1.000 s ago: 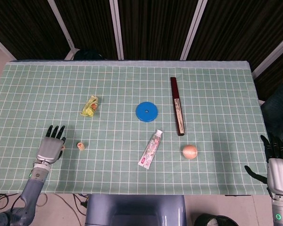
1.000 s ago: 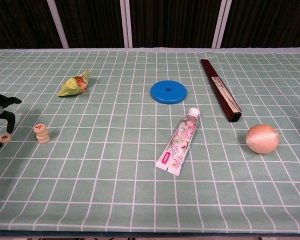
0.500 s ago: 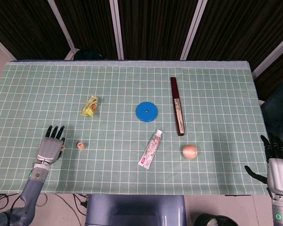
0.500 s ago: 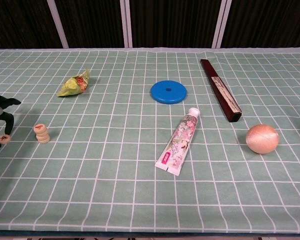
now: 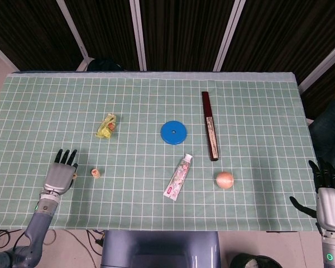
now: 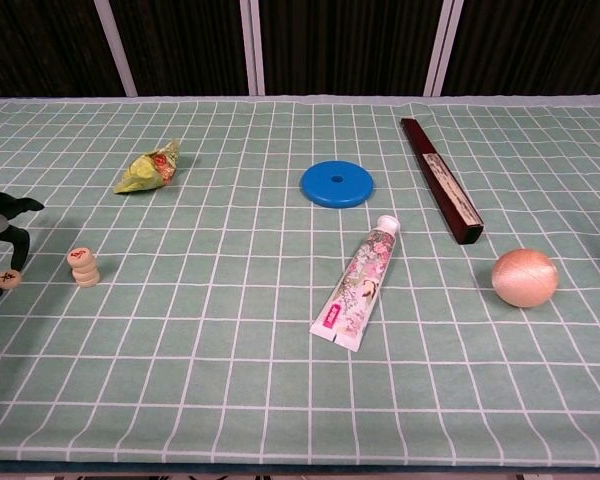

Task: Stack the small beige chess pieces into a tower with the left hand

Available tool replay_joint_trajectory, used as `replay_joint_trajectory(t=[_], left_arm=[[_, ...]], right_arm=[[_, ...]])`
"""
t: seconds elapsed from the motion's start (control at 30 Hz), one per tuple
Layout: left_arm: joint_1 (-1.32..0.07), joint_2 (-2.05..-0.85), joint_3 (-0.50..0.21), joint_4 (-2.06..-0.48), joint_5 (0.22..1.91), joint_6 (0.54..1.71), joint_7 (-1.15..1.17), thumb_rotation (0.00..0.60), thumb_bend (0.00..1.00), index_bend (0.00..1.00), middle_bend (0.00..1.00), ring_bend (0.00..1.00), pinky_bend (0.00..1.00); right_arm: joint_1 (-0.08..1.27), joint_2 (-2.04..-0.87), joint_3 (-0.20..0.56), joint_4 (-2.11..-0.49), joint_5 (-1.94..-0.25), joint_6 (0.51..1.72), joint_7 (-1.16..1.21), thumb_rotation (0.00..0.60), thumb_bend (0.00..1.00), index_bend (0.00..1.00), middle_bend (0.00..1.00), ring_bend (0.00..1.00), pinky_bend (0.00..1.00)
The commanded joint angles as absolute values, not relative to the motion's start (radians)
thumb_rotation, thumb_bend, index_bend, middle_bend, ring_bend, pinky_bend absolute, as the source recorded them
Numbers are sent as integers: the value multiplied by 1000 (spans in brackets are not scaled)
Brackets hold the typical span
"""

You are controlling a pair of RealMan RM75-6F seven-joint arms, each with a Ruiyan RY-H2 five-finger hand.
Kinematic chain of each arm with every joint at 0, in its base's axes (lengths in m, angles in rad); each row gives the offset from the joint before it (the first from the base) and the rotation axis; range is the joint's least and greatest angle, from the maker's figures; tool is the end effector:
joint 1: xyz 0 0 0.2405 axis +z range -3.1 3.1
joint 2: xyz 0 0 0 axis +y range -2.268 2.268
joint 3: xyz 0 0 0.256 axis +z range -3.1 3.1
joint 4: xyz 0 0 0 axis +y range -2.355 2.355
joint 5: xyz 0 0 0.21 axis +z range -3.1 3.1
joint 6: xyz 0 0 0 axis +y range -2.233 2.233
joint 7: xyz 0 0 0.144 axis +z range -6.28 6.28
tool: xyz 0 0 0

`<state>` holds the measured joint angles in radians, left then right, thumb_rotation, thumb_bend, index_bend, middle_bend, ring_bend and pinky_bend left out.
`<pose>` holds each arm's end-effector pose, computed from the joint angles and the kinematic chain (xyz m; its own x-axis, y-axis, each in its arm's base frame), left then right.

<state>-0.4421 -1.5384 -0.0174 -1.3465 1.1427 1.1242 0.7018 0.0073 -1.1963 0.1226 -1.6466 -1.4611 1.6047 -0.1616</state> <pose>-0.2884 0.2721 0.0013 0.7909 0.2431 0.5617 0.6077 -0.2032 -0.7678 -0.3055 -0.1694 0.1605 0.4422 0.1406 0.8858 -0.8959 0.1166 0.4287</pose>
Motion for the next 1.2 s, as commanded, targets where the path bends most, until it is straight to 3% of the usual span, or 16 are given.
replay_joint_trajectory(t=[0.03,0.5,1.2], left_arm=[[-442,-1539,-18,-1346,1142,1124,705,600,315,483,0,0,0],[-445,-1521,-27,-1377,1150,1132,696,600,335,504,0,0,0],[-494,-1498,-66,-1548,1176,1166,764,600,335,504,0,0,0]], right_arm=[[8,-1197,122,-1645,-1462,1605,-161,600,233,81,13,0,0],[7,-1196,122,-1648,-1462,1605,-158,600,233,81,13,0,0],[7,-1196,123,-1646,-1462,1605,-158,600,232,81,13,0,0]])
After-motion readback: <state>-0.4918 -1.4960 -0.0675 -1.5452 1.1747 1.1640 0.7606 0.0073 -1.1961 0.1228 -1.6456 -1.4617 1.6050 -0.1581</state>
